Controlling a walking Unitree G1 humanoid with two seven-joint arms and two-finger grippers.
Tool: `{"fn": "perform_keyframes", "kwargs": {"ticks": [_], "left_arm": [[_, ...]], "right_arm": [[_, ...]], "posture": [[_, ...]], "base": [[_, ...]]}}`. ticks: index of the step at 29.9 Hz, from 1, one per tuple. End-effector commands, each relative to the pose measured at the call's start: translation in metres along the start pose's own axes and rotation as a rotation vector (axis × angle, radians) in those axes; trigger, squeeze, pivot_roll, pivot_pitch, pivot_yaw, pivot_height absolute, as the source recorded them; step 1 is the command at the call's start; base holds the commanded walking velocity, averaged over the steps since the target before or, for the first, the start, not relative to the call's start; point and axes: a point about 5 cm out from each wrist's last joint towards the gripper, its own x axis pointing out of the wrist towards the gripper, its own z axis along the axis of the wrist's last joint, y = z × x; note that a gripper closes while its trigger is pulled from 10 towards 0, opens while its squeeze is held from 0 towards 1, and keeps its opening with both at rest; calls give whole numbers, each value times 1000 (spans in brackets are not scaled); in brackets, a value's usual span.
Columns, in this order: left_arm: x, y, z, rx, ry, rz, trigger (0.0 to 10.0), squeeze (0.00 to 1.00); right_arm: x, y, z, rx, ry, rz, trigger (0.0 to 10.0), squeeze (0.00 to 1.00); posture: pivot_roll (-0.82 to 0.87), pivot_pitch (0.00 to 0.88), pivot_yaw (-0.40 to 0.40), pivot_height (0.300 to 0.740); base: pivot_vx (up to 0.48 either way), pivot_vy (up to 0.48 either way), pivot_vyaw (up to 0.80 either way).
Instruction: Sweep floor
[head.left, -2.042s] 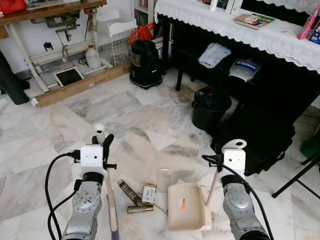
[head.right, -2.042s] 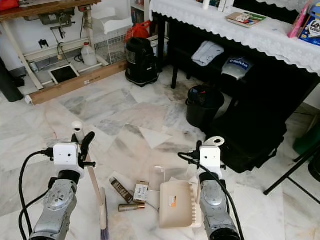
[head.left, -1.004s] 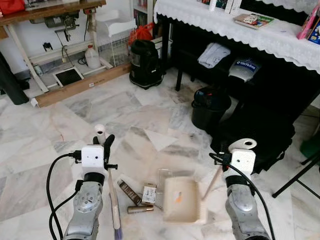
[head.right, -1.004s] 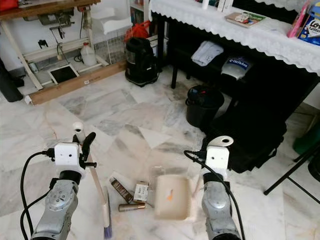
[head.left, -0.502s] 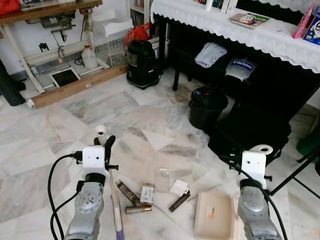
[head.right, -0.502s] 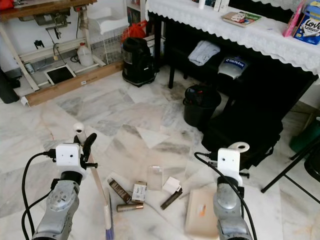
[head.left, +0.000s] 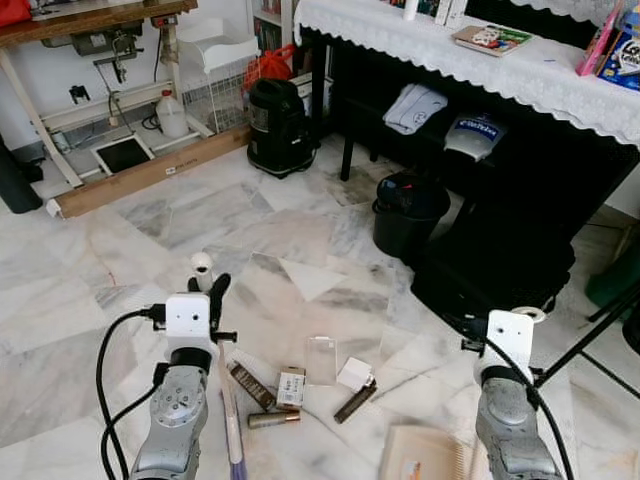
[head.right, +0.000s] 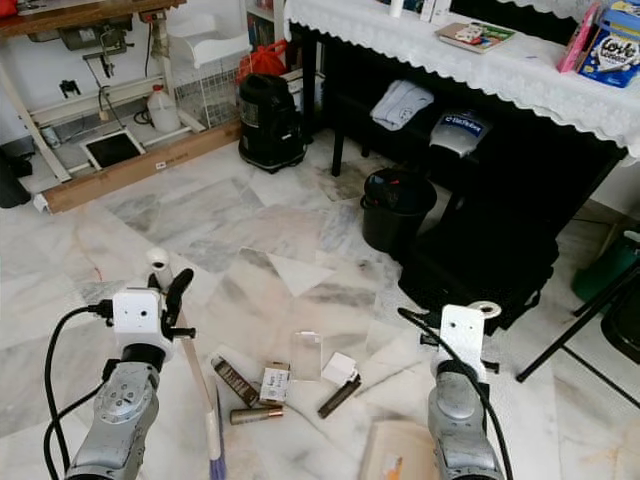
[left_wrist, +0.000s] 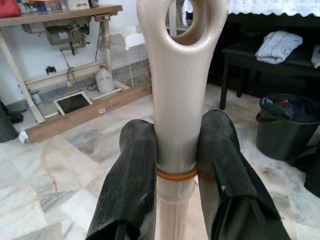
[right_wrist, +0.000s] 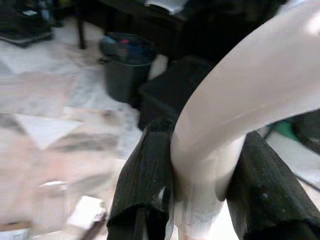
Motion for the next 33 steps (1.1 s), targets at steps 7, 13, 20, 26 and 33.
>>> {"fn": "perform_keyframes", "kwargs": {"ticks": [7,13,20,26,33], "left_arm": [[4,1,7,7,-39,4,10000,0],[5,0,7,7,-36,0,10000,0],[4,0,6,9,-34,-3,10000,0],[4,2,6,18,-33,-1,10000,0],[4,7,7,26,-37,10,10000,0]], "right_arm": [[-1,18,14,87,-61,111,10000,0],[0,17,12,91,-54,128,10000,0],[1,19,13,69,-71,141,10000,0],[0,30,11,62,-87,202,10000,0],[-3,38,9,82,-106,252,10000,0]], "posture": [[57,57,-60,740],[58,53,-60,740],[63,40,-59,740],[71,41,-56,740],[76,48,-53,740]], "base": [[0,0,0],[0,0,0],[0,0,0],[0,0,0],[0,0,0]]}}
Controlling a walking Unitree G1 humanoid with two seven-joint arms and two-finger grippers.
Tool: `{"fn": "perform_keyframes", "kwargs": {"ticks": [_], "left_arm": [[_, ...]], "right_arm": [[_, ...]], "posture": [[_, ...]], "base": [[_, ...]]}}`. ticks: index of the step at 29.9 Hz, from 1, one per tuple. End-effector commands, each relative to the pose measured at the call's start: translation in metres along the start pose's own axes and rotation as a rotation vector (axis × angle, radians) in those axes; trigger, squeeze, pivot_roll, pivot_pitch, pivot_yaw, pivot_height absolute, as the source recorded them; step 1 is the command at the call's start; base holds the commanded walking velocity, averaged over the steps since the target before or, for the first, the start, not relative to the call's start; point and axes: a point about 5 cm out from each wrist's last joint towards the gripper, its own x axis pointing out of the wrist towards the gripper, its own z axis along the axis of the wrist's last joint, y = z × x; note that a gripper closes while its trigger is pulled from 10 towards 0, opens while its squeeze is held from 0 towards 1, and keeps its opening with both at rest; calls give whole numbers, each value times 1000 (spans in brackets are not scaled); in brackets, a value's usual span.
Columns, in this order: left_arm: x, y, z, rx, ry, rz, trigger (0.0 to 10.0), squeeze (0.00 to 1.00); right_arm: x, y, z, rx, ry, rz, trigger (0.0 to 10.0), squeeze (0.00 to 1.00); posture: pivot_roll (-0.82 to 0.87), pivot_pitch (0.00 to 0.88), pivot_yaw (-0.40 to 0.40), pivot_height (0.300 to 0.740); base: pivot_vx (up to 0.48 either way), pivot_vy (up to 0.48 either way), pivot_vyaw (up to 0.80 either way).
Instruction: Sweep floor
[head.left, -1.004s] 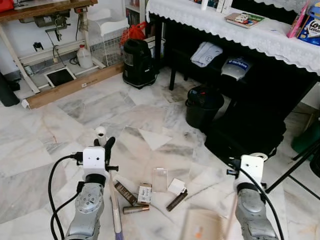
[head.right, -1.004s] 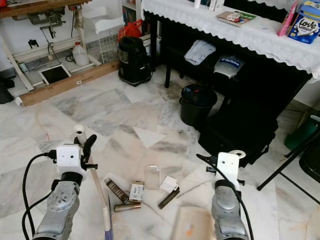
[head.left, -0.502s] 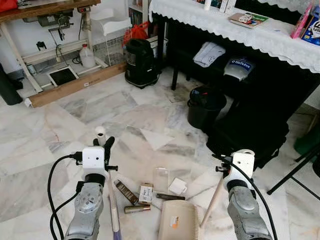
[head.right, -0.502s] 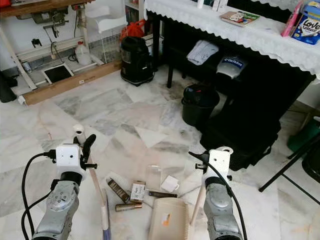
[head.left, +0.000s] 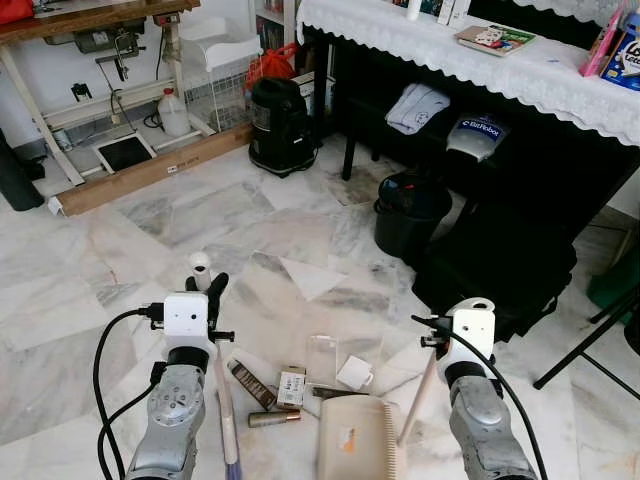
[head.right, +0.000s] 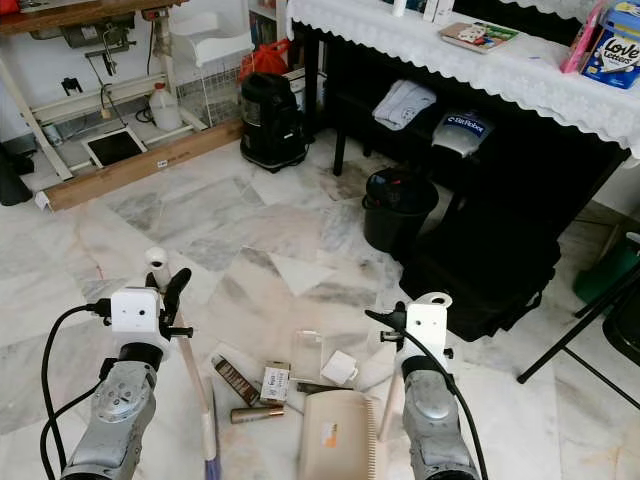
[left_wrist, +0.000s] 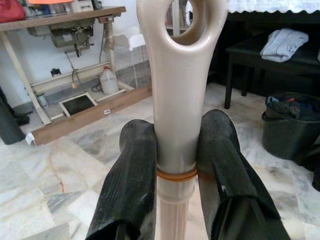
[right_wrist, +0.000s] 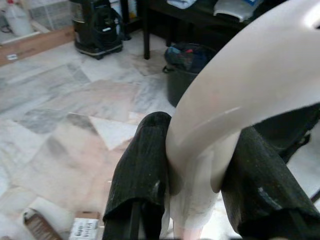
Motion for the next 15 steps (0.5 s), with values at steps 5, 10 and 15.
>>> {"fn": "perform_keyframes", "kwargs": {"ticks": [5,10,15], "left_arm": [[2,5,6,12,-32,14,10000,0],[0,12,4,32,-15,11,10000,0],[-2,16,-1,43,11,2,10000,0]], "right_arm": [[3,0,2,-28,-31,8,10000,0],[3,0,1,-51,-38,12,10000,0],[3,0,2,-71,-49,11,10000,0]], "posture": [[80,50,-51,740],[84,57,-48,740],[86,60,-47,740]], "base": [[0,0,0],[0,0,0],[0,0,0]]}}
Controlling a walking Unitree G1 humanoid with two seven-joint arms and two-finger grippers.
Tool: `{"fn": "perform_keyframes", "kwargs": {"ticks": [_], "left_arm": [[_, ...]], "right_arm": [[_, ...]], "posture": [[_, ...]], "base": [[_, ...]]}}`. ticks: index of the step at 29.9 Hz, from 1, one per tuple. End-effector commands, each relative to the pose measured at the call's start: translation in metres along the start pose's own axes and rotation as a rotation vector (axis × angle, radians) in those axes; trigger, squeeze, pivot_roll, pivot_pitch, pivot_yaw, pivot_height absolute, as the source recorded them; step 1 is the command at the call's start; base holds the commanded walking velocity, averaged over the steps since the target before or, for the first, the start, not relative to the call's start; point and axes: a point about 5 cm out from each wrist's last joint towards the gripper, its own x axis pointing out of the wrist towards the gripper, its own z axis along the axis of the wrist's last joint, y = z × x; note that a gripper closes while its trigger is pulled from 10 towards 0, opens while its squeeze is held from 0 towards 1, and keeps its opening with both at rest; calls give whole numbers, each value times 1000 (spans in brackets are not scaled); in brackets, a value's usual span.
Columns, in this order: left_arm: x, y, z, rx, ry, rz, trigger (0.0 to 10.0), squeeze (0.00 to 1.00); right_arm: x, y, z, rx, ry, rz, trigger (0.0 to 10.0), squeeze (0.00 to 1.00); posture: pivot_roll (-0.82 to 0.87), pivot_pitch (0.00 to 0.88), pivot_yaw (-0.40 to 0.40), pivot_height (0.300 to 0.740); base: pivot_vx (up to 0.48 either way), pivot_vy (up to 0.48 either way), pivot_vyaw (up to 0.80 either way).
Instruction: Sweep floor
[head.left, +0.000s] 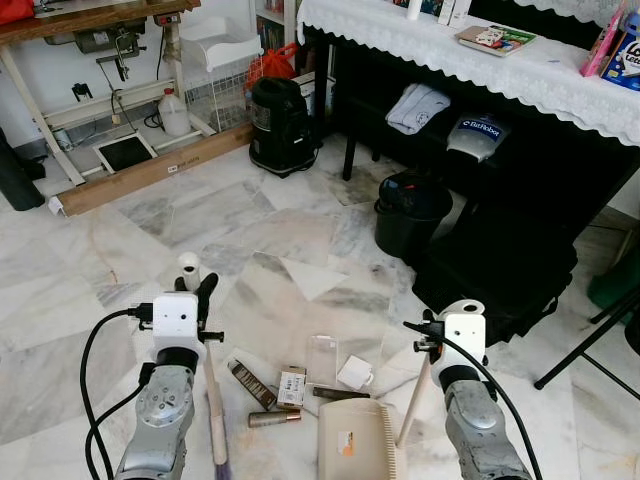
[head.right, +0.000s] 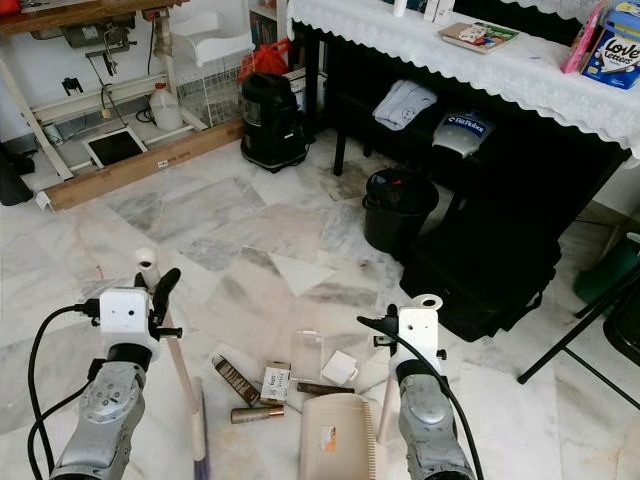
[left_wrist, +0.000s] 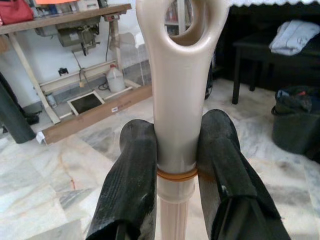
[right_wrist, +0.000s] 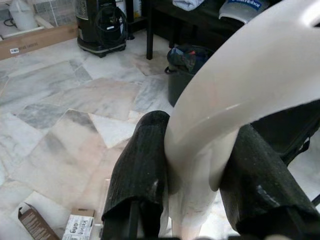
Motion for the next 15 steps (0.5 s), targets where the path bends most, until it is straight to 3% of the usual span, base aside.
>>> {"fn": "perform_keyframes", "kwargs": {"ticks": [1,15], "left_arm": [[0,2,2,4,-3,-5,10000,0],[0,-4,-3,-28,23,-24,10000,0]], "right_arm": [[4,-1,7,-12,-42,-3,10000,0],[5,17,4,-2,-50,94,10000,0]], "posture": [[88,62,-47,740],[87,73,-45,740]], "base": [[0,0,0],[0,0,0]]}}
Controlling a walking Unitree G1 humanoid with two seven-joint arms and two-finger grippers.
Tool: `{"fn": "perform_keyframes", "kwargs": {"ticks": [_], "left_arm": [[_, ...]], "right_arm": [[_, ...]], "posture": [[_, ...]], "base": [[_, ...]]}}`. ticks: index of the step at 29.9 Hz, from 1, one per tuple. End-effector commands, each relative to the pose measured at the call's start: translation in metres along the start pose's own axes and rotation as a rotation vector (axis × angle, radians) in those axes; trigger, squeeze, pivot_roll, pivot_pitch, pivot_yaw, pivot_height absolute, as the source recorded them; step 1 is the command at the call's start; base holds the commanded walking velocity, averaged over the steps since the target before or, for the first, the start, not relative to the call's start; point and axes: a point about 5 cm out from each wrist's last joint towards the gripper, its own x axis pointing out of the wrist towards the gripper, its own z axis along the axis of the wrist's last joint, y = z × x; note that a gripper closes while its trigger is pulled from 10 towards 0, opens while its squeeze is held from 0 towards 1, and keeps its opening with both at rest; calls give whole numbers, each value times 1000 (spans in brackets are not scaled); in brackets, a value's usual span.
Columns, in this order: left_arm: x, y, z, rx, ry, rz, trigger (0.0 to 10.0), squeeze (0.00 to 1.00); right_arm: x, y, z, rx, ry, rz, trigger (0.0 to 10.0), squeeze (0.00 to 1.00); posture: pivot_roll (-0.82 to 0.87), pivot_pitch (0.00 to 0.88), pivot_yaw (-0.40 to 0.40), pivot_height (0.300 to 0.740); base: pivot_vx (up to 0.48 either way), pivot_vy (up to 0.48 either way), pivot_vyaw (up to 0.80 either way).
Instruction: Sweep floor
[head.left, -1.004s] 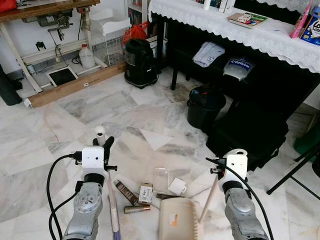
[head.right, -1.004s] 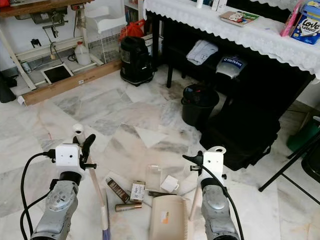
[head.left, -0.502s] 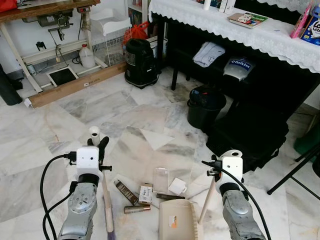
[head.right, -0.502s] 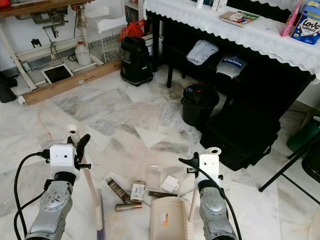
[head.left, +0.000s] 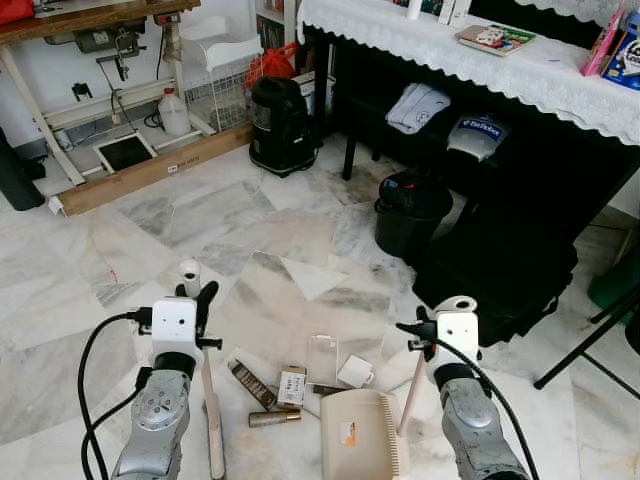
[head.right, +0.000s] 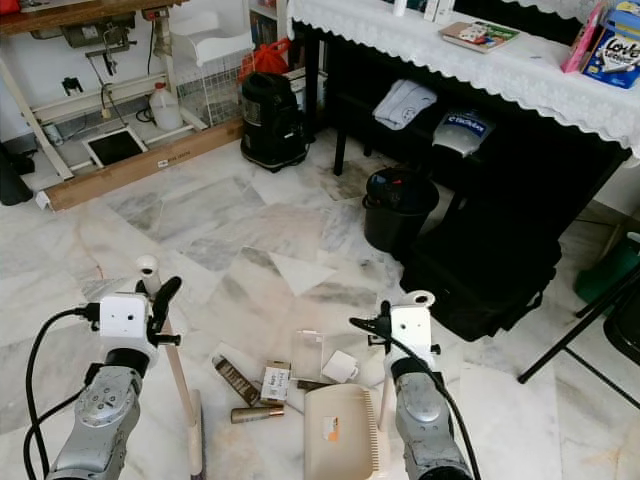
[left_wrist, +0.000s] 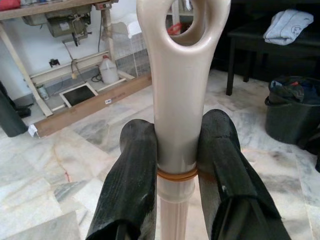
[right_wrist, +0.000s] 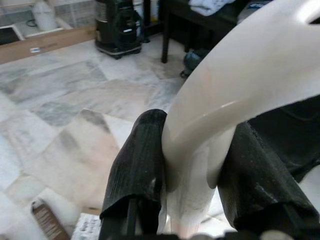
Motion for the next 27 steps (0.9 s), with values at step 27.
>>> {"fn": "perform_keyframes", "kwargs": {"ticks": [27], "left_arm": [[9,-3,5,-3,-36,8,10000,0]], "right_arm": [[4,-2,1,-6,-9,-8,10000,0]], "posture": [[87,66,-50,740]], "base": [[0,0,0]]}}
